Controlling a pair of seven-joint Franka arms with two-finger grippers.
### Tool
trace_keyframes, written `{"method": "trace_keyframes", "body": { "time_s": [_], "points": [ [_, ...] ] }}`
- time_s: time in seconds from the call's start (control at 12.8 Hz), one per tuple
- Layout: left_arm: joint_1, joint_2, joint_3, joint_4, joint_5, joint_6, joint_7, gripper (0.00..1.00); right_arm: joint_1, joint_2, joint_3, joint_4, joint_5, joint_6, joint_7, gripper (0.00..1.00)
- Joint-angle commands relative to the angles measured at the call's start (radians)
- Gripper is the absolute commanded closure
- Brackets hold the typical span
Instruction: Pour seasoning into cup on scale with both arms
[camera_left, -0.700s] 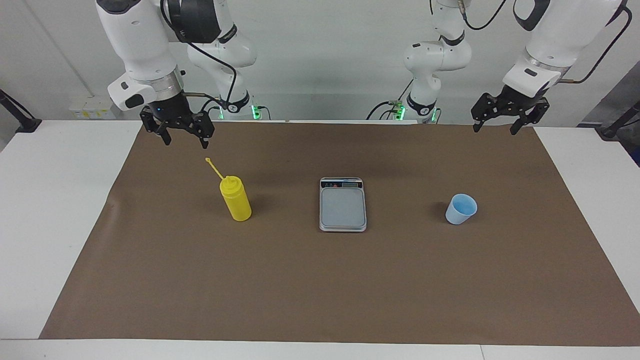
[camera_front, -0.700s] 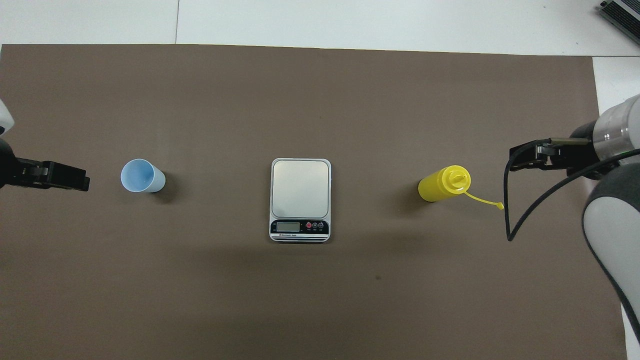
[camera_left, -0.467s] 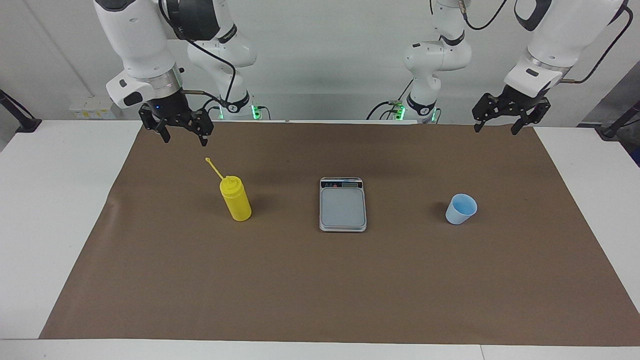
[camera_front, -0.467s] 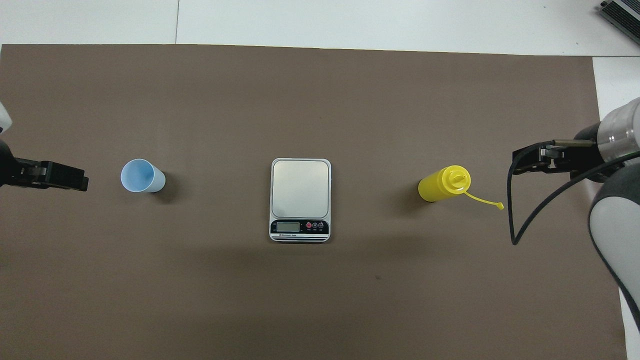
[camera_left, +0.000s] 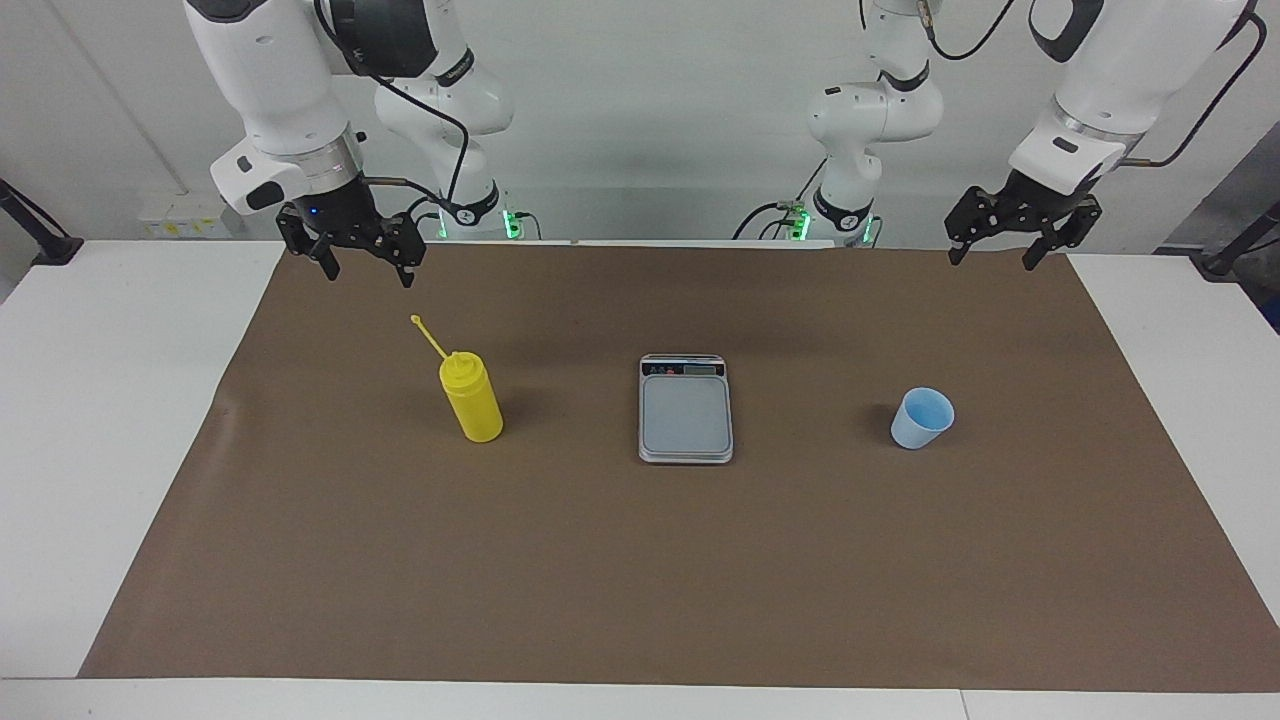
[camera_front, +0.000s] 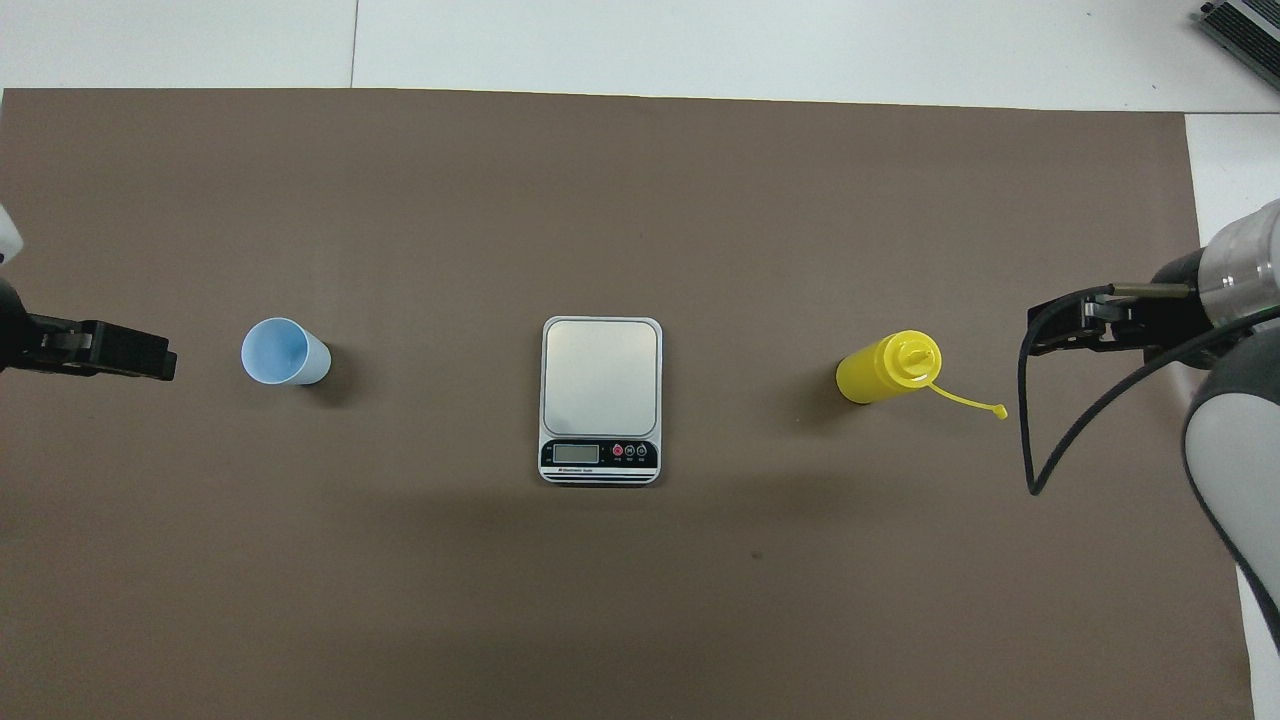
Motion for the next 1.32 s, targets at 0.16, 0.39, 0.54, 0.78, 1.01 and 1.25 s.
{"method": "trace_keyframes", "body": {
  "time_s": [0.16, 0.39, 0.54, 0.78, 1.01, 1.25],
  "points": [
    [-0.018, -0.018, 0.014, -0.021, -0.007, 0.017, 0.003, 0.0, -0.013, -0.015, 0.003, -0.007, 0.01, -0.011, -0.024, 0.0],
    [-0.014, -0.018, 0.014, -0.021, -0.007, 0.022, 0.004, 0.0, -0.013, -0.015, 0.003, -0.007, 0.01, -0.014, -0.024, 0.0],
    [-0.006, -0.02, 0.015, -0.04, -0.007, 0.062, 0.002, 0.0, -0.016, -0.015, 0.003, -0.007, 0.01, -0.011, -0.024, 0.0],
    [0.012, -0.007, 0.021, -0.138, -0.007, 0.176, 0.003, 0.0, -0.018, -0.015, 0.003, -0.007, 0.01, -0.013, -0.024, 0.0],
    [0.037, 0.0, 0.02, -0.293, -0.007, 0.364, 0.004, 0.0, -0.016, -0.015, 0.003, -0.007, 0.01, -0.016, -0.024, 0.0],
    [0.037, 0.066, 0.021, -0.34, -0.007, 0.465, 0.0, 0.0, -0.016, -0.015, 0.003, -0.007, 0.01, -0.016, -0.024, 0.0]
  ]
}}
